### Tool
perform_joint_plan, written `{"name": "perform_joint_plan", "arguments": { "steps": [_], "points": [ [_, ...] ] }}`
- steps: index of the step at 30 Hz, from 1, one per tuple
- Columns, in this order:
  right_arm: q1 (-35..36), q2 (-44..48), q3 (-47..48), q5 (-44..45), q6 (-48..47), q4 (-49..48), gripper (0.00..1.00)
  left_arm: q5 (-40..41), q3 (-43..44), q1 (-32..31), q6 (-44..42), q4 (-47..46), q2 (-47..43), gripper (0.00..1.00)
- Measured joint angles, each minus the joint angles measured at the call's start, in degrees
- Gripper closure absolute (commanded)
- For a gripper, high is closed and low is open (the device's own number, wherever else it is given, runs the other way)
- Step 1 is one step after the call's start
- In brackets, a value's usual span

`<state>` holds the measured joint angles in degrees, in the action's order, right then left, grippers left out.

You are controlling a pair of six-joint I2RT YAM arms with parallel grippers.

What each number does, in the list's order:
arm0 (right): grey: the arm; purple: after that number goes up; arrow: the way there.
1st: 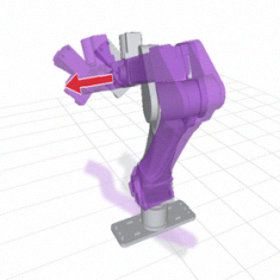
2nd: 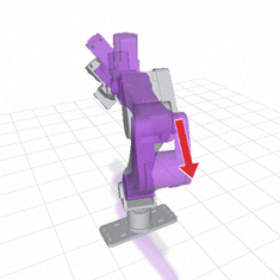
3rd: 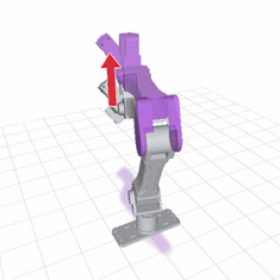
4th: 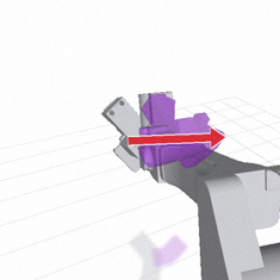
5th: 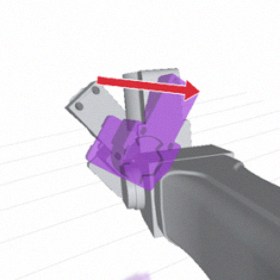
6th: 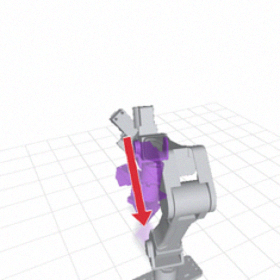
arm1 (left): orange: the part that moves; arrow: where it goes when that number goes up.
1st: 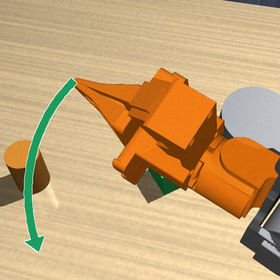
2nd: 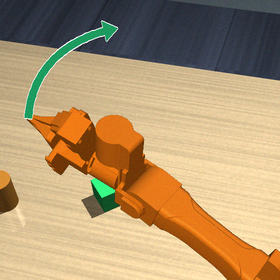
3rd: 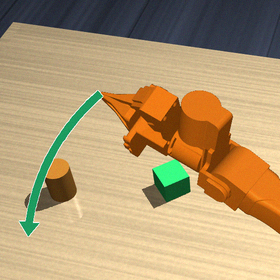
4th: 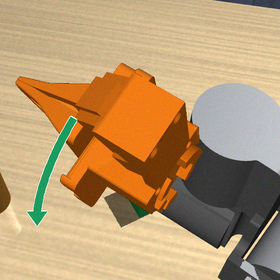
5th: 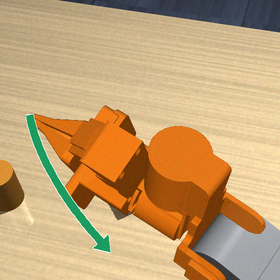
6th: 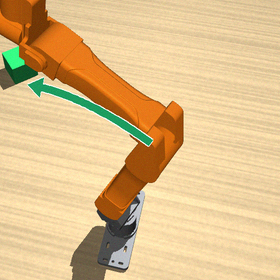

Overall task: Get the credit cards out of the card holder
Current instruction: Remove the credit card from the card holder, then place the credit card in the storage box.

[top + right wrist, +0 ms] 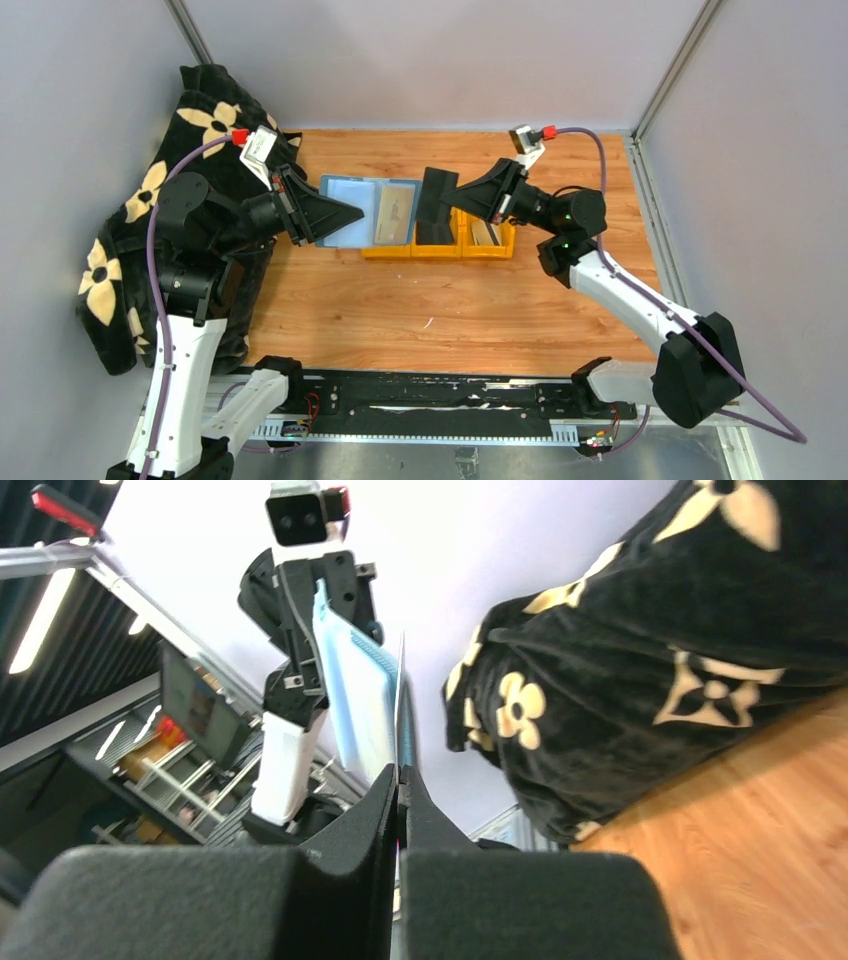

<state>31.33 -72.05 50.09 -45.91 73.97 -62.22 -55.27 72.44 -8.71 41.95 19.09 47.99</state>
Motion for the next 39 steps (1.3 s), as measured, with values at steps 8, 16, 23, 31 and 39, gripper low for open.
{"name": "perform_joint_plan", "arguments": {
  "steps": [8,16,23,31,39],
  "points": [
    [-11.32,2.80,-2.05,-2.25,-8.37,14.10,1.00,-0.02,0.42,0.00,-0.87,0.48,0.02,1.00],
    [-12.37,-5.40,1.57,1.62,-26.75,37.46,1.00,-0.04,0.52,0.00,-1.29,0.61,0.02,1.00],
    [-10.93,-22.10,13.73,10.14,-37.44,50.18,1.00,-0.35,0.55,0.00,-1.44,0.74,0.00,1.00],
    [-5.42,-36.96,28.61,21.22,-43.41,60.76,1.00,-0.72,2.12,0.00,-4.96,4.44,-0.02,1.00],
    [-1.75,-44.19,33.20,27.12,-43.87,63.67,1.00,-1.09,2.16,0.00,-5.57,4.72,-0.22,1.00]
  ]
}}
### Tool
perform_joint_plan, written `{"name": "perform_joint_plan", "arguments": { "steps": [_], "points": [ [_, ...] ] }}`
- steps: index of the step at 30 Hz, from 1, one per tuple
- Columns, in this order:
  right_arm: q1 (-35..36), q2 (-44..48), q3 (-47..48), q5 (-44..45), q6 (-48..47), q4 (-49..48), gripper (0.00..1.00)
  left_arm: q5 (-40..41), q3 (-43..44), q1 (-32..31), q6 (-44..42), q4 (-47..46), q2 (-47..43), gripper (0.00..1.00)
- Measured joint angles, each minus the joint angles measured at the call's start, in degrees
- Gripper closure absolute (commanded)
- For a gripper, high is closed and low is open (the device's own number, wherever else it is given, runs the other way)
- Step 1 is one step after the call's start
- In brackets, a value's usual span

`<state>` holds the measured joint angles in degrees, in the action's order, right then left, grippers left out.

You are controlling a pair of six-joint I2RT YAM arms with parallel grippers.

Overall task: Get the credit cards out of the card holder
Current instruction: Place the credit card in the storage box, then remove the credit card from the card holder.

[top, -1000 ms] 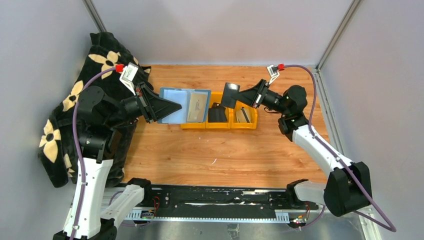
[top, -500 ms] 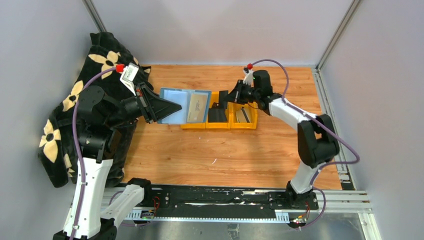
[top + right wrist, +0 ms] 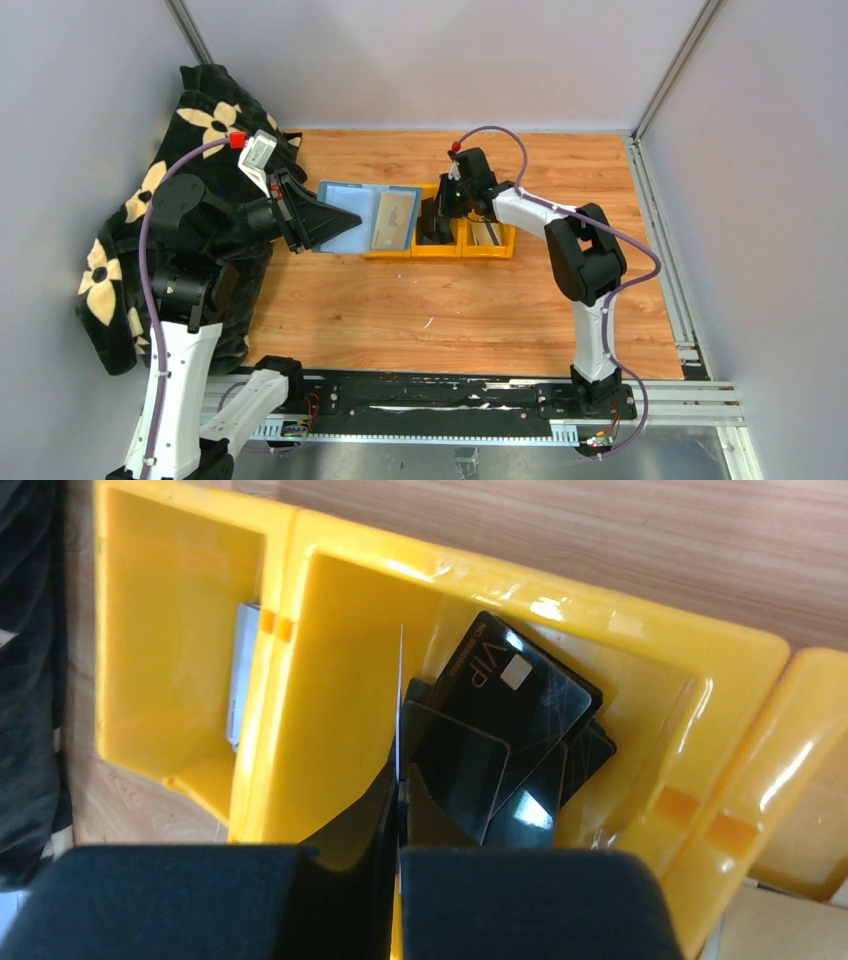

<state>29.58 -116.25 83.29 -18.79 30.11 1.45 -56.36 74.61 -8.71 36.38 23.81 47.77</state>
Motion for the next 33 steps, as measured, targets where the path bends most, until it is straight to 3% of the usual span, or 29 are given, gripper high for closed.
{"name": "perform_joint_plan", "arguments": {
  "steps": [6,9,16,20,28,33],
  "points": [
    [0.44,-2.21,1.31,1.55,0.48,-0.50,0.98,-0.04,0.02,0.00,-0.04,0.26,-0.04,1.00],
    [0.70,-2.21,1.33,2.78,0.48,-0.59,0.87,-0.04,0.02,0.00,-0.07,0.35,-0.04,1.00],
    [2.29,-1.09,1.33,7.13,-0.61,1.84,0.48,-0.04,0.39,0.00,-0.61,0.83,-0.04,1.00],
    [3.17,1.73,1.29,8.59,-1.09,3.48,0.36,-0.04,0.72,0.00,-0.74,1.01,-0.04,1.00],
    [4.61,17.77,0.74,8.35,-1.18,4.04,0.25,-0.04,1.57,0.00,-0.85,1.55,-0.09,1.00],
    [5.22,33.38,-8.20,2.45,1.49,-3.52,0.22,-0.24,1.57,0.00,0.63,0.28,-0.44,1.00]
  ]
}}
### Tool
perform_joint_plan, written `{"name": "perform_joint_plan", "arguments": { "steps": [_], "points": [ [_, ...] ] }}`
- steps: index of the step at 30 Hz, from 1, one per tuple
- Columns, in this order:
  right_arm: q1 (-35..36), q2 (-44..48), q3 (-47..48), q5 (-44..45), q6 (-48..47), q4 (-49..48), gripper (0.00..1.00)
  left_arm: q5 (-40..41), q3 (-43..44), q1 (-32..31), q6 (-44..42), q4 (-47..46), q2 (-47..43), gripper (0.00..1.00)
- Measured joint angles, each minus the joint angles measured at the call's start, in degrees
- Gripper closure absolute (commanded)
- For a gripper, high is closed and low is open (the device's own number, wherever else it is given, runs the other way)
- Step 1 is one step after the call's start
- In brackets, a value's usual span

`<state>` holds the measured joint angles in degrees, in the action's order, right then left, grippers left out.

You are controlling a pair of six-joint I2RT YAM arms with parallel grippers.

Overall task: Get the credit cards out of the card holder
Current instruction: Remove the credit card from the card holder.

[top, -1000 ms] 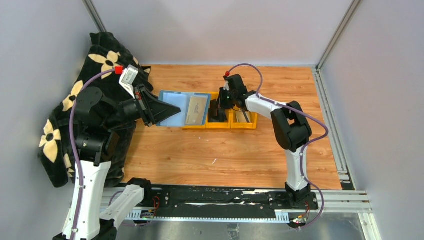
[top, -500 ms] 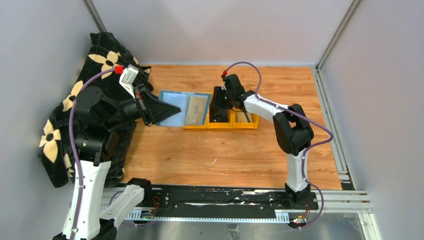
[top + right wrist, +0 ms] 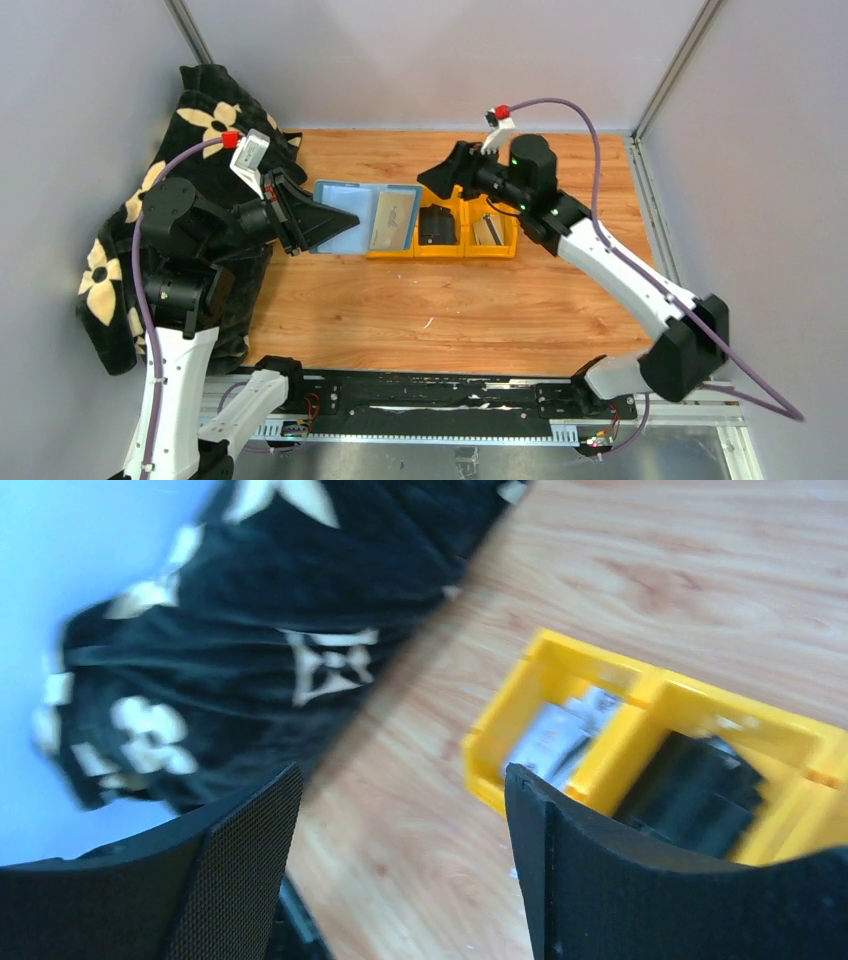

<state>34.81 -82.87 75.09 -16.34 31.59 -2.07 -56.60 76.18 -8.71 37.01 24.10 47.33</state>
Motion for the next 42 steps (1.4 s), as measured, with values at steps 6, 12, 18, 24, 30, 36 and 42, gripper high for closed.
{"name": "perform_joint_plan", "arguments": {
  "steps": [6,12,18,24,30,36,42],
  "points": [
    [0.09,13.79,-16.85,-13.42,7.96,-17.79,0.19,-1.07,0.00,0.00,3.06,-2.97,-0.22,1.00],
    [1.07,18.88,-28.37,-23.89,19.06,-39.26,0.22,-2.38,-0.11,0.00,6.36,-6.08,-0.33,1.00],
    [4.20,19.76,-28.44,-26.93,23.61,-50.47,0.35,-3.34,-0.46,0.00,8.70,-8.31,-0.55,1.00],
    [7.26,16.96,-25.94,-27.78,25.42,-54.73,0.54,-3.76,-0.76,0.00,9.51,-9.01,-0.59,1.00],
    [8.44,15.13,-25.75,-28.17,26.67,-56.76,0.70,-3.80,-0.79,0.00,9.92,-9.05,-0.57,1.00],
    [8.66,15.04,-25.73,-28.15,27.12,-57.18,0.72,-3.85,-0.90,0.00,10.60,-9.64,-0.57,1.00],
    [9.25,14.43,-24.13,-28.13,27.02,-56.68,0.58,-3.87,-1.09,0.00,11.28,-10.32,-0.59,1.00]
  ]
}}
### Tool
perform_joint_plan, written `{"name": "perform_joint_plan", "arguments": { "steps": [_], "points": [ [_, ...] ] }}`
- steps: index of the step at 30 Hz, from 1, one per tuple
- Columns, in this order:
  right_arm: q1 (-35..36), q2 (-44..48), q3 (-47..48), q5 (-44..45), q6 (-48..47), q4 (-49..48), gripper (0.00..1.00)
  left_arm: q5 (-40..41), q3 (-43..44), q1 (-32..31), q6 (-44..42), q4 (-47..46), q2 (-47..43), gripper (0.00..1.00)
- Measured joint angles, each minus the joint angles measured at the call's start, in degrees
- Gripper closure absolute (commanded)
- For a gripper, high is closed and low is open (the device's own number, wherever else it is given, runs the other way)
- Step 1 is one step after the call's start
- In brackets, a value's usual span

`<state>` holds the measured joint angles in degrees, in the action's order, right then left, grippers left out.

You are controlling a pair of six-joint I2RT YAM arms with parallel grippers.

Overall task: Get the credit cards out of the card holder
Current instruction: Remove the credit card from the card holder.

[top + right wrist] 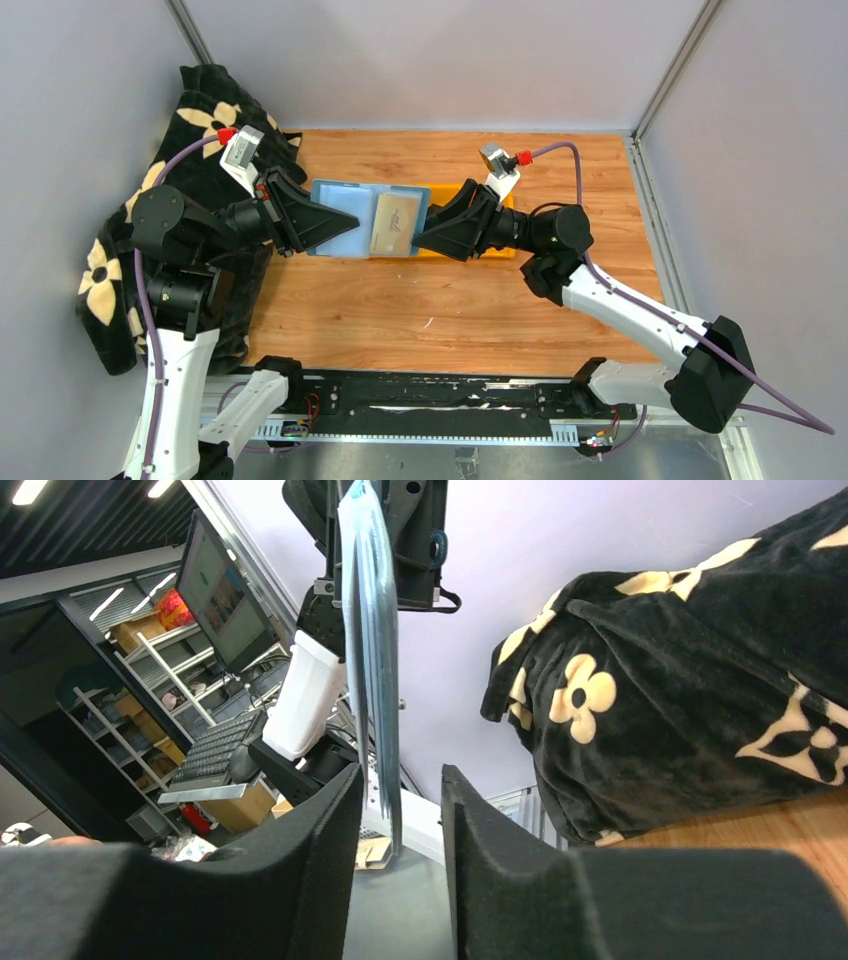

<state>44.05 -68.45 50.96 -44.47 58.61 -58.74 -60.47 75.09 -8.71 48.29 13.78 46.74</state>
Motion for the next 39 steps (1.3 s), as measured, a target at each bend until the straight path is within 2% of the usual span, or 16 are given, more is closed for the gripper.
{"name": "perform_joint_plan", "arguments": {
  "steps": [30,34,36,38,39],
  "points": [
    [4.72,-3.15,6.78,1.81,-4.70,6.05,0.49,-0.92,-0.33,0.00,0.15,-0.50,-0.09,1.00],
    [6.97,-2.97,7.32,4.85,-7.13,9.11,0.60,-0.57,-0.33,0.00,-2.47,0.85,-0.15,0.92],
    [9.18,-2.71,8.85,7.21,-10.29,13.92,0.73,0.00,-0.33,0.00,-4.59,2.64,-0.20,0.77],
    [11.87,-1.99,11.08,10.64,-15.08,20.22,0.92,0.74,-0.31,0.00,-6.86,4.44,-0.22,0.61],
    [13.42,-1.42,12.59,13.22,-17.55,24.55,0.99,1.14,-0.31,0.00,-8.07,5.42,-0.28,0.53]
  ]
}}
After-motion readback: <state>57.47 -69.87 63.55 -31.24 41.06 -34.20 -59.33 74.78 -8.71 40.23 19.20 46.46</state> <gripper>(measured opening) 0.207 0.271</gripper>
